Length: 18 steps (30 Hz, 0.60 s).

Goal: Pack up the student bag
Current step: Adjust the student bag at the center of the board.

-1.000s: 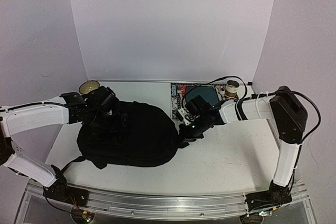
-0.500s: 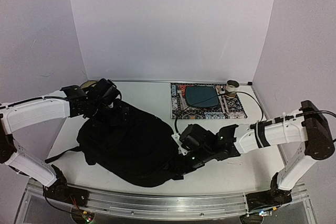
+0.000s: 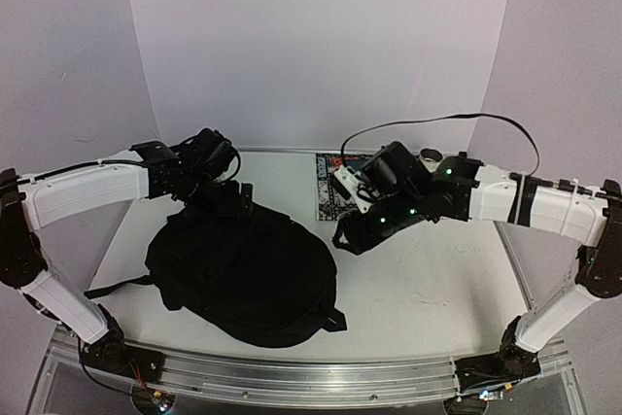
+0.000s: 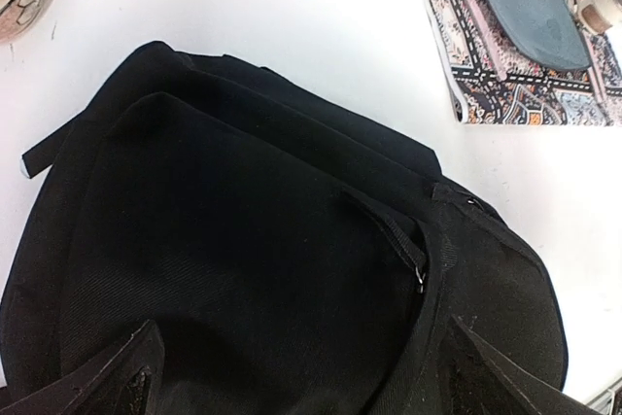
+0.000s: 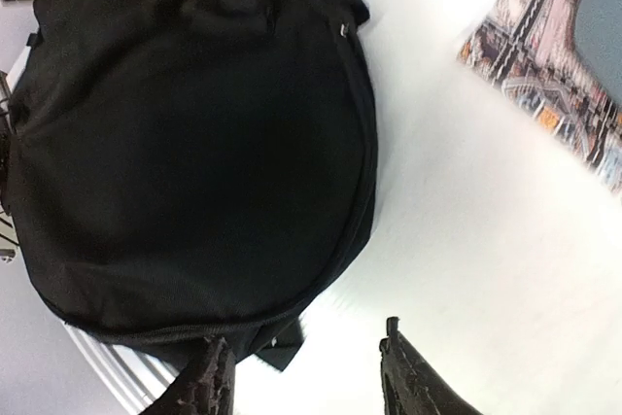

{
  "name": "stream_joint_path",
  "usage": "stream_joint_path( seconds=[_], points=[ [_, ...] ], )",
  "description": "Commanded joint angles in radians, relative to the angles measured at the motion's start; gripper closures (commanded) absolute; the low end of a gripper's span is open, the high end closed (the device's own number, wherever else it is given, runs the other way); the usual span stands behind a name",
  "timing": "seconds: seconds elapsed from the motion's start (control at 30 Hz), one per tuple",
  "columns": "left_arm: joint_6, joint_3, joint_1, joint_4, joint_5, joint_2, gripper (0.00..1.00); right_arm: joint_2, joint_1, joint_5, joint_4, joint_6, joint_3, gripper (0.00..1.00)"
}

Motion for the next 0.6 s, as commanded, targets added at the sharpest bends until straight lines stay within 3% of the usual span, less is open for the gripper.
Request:
stream_joint_path(
  seconds=[0.0,0.37,0.57],
  points=[
    [0.028,0.06,0.003,0.014,0.023,0.025,0.0,0.138,-0.05,-0.083,-0.061,-0.212,0.135,0.47],
    [0.05,0.052,0.004,0.044,0.078,0.014,0.01,0.512,-0.13,-0.303,-0.025,-0.515,0.462,0.44],
    [0.07,0.048,0.003,0.05,0.124,-0.001,0.01,0.631,-0.186,-0.439,0.004,-0.58,0.572,0.42]
  ],
)
